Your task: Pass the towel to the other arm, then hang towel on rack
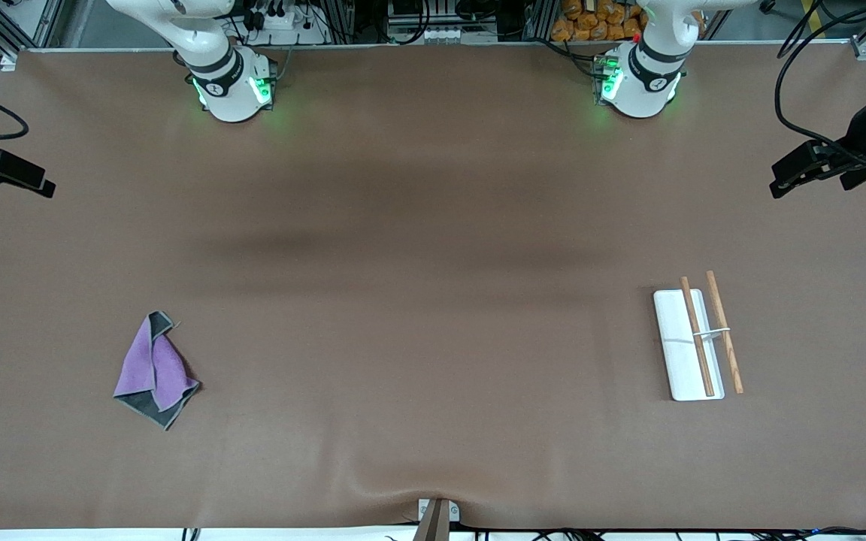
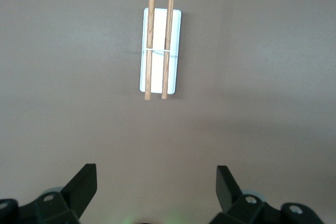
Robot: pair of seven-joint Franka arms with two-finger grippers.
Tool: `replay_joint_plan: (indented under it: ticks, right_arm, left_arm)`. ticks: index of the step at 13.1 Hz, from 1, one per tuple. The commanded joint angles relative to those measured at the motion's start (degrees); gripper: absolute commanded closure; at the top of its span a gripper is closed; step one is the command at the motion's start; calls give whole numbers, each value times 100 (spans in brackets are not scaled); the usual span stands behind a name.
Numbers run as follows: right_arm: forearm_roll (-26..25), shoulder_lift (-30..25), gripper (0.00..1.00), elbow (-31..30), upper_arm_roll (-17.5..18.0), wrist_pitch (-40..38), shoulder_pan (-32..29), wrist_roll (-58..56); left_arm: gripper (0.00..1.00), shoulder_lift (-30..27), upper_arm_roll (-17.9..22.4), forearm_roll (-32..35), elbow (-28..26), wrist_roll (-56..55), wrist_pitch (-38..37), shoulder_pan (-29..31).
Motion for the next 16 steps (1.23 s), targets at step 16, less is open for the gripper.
replay_joint_plan:
  ticks: [16]
  right_arm:
    - [-62,1560,0,69,-4,1118,-172,80]
  left_arm:
    - [0,-72,-55,83,21,31,-92,16]
